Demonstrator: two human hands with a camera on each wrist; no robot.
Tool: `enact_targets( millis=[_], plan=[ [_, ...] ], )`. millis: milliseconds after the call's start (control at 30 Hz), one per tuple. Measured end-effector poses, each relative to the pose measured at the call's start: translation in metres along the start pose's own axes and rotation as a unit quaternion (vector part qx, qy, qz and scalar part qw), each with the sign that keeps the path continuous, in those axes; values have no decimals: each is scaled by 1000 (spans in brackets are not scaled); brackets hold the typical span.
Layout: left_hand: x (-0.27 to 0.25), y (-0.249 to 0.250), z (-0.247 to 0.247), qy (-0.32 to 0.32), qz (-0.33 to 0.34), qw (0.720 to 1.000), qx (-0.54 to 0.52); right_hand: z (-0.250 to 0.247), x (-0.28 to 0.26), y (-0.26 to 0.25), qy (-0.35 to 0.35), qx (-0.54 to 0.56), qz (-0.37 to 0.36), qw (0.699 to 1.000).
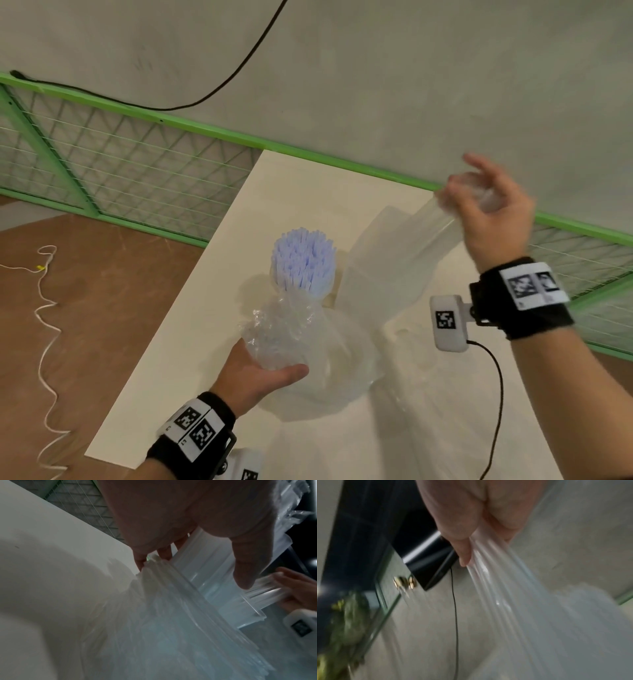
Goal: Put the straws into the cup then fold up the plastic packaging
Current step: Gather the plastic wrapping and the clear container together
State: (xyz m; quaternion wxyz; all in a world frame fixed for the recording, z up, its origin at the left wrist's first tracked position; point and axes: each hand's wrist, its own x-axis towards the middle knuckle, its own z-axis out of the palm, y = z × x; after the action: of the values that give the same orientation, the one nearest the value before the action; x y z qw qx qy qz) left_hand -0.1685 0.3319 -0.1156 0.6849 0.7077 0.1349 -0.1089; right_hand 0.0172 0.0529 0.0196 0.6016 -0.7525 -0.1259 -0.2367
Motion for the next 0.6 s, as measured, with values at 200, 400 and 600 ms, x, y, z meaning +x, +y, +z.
enact_targets(
  millis=[200,400,600],
  plan=[
    [2,2,3,7,0,1000,5,11,-15,43,-149,-265,-57,951],
    [2,0,3,6,4,1000,14,7,-23,62,-315,-400,-89,856],
    [2,-1,3,13,-5,1000,14,6,-21,54,-420,-533,-63,732]
  ],
)
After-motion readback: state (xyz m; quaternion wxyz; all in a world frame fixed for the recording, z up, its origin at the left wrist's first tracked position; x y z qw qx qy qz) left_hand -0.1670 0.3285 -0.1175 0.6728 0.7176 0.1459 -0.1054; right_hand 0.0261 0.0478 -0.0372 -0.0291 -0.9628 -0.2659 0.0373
